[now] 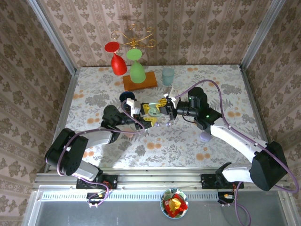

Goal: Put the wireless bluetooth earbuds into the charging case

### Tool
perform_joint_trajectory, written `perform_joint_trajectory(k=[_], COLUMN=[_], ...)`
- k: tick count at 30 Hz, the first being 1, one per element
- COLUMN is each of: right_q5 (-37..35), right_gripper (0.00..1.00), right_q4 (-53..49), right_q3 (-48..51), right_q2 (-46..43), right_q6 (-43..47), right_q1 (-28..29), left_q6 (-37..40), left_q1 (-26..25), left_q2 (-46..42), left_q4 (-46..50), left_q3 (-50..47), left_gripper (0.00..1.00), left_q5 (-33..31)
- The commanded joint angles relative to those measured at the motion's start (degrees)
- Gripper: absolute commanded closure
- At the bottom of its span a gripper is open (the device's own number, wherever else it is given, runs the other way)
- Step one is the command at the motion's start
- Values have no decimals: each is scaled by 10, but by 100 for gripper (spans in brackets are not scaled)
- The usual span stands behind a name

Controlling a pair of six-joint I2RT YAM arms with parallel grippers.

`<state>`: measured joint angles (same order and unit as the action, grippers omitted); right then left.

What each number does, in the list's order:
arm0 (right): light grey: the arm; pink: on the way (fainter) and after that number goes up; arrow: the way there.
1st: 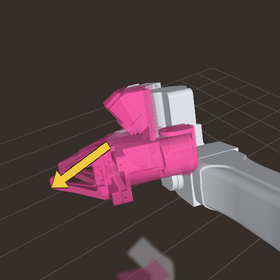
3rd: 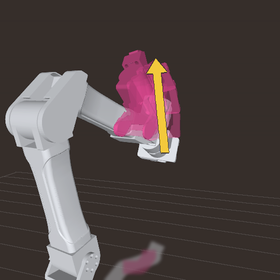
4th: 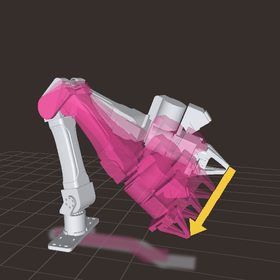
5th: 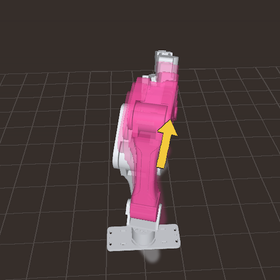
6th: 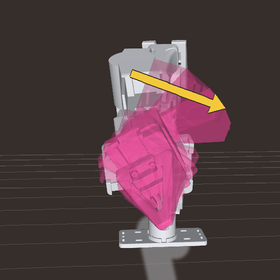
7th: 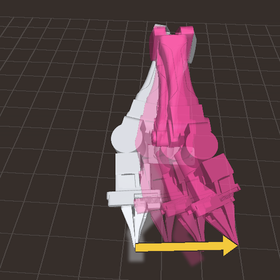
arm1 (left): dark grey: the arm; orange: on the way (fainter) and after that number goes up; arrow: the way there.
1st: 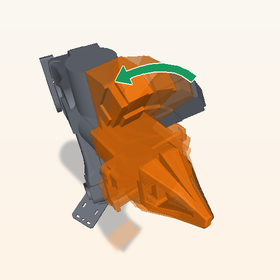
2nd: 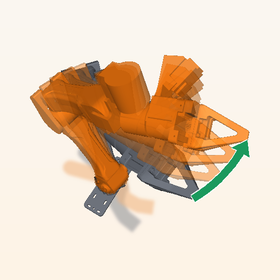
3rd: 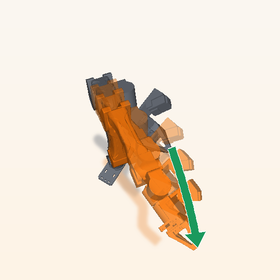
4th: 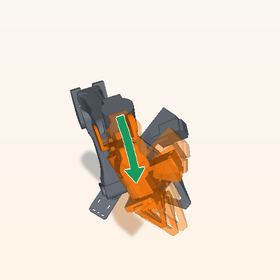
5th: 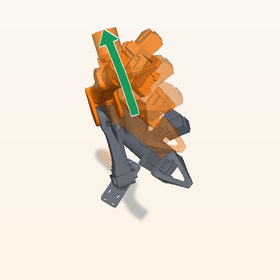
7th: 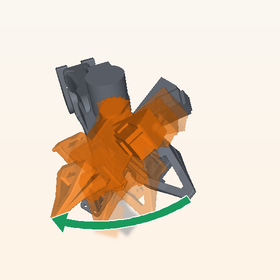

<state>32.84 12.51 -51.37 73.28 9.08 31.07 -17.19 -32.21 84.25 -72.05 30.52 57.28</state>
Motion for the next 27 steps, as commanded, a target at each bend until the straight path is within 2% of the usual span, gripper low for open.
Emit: perform_joint_trajectory(k=[1,4,12,14,27], right_q5=[-31,-39,-32,-32,-28], right_gripper=[100,100,100,100,100], right_q4=[21,8,9,6,-2], right_q3=[12,12,12,10,5], right_q2=[-20,-26,-28,-27,-24], right_q6=[18,33,35,36,40], right_q1=[7,8,11,11,14], left_q6=[6,3,-4,-8,-13], left_q1=[1,1,0,0,0], left_q2=[-12,-5,3,3,7], left_q4=[-14,-14,-13,-14,-14], left_q3=[3,5,13,14,21], left_gripper=[34,29,30,36,57], left_q5=[-16,-17,-9,-6,0])
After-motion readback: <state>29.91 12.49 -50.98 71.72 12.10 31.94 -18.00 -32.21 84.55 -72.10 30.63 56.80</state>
